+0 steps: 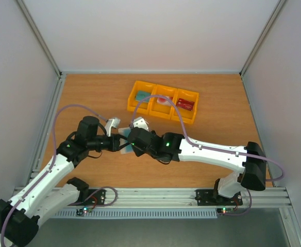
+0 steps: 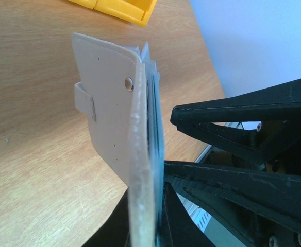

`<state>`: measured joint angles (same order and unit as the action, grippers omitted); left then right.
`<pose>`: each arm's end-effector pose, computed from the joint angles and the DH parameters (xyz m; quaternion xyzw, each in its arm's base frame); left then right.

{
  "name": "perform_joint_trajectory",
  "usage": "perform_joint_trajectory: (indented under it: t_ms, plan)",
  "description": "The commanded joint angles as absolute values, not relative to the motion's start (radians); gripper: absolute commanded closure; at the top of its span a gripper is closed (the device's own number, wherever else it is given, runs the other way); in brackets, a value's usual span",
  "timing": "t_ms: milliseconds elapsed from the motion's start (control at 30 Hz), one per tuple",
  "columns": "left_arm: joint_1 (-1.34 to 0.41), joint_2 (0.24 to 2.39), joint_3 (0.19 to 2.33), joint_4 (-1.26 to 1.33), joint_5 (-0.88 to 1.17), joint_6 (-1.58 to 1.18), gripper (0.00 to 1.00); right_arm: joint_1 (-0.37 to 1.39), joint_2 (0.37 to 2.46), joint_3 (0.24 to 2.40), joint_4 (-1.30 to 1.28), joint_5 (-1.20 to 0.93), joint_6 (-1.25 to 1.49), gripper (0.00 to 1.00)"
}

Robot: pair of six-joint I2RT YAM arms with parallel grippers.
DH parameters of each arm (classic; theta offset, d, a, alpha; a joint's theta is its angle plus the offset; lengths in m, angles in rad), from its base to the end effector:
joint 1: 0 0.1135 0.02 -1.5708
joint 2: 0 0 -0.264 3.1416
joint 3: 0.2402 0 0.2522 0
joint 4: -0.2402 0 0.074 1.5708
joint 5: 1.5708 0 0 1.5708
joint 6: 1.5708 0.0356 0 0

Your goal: Take the credit cards out of the card holder

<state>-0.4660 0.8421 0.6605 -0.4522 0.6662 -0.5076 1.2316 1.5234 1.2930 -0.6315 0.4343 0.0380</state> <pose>0.1493 -0.0997 0.2648 0.1301 0.8461 -0.4575 0.2407 0.1236 0.3052 0.2990 -0.4528 0.7995 0.0383 0.3927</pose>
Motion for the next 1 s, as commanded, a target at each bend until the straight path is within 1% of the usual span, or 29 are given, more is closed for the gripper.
perform_joint_trajectory:
  t_ms: [0, 233, 433, 600, 700, 767, 867, 967]
  plan:
    - [-0.471, 0.824, 0.702, -0.383, 0.703, -0.493, 1.0, 1.221, 1.527, 1.276, -0.666, 0.445, 0.086, 0.64]
    - [-0.471, 0.825, 0.703, -0.385, 0.701, -0.496, 1.0, 1.218, 1.586, 1.31, -0.737, 0.486, 0.086, 0.62]
    - [-0.471, 0.825, 0.701, -0.386, 0.699, -0.493, 1.0, 1.218, 1.629, 1.342, -0.758, 0.501, 0.074, 0.54]
    - [-0.471, 0.827, 0.696, -0.388, 0.697, -0.497, 1.0, 1.218, 1.641, 1.352, -0.718, 0.483, 0.057, 0.52]
    - [-0.471, 0.827, 0.695, -0.397, 0.696, -0.488, 1.0, 1.212, 1.593, 1.289, -0.577, 0.394, 0.029, 0.47]
    - [-0.471, 0.824, 0.691, -0.397, 0.703, -0.484, 1.0, 1.172, 1.527, 1.199, -0.458, 0.272, 0.077, 0.44]
    - [-0.471, 0.818, 0.677, -0.386, 0.719, -0.478, 1.0, 1.128, 1.416, 1.058, -0.268, 0.158, 0.096, 0.43]
    - [-0.471, 0.82, 0.666, -0.365, 0.741, -0.473, 1.0, 1.104, 1.386, 1.011, -0.146, 0.022, 0.08, 0.41]
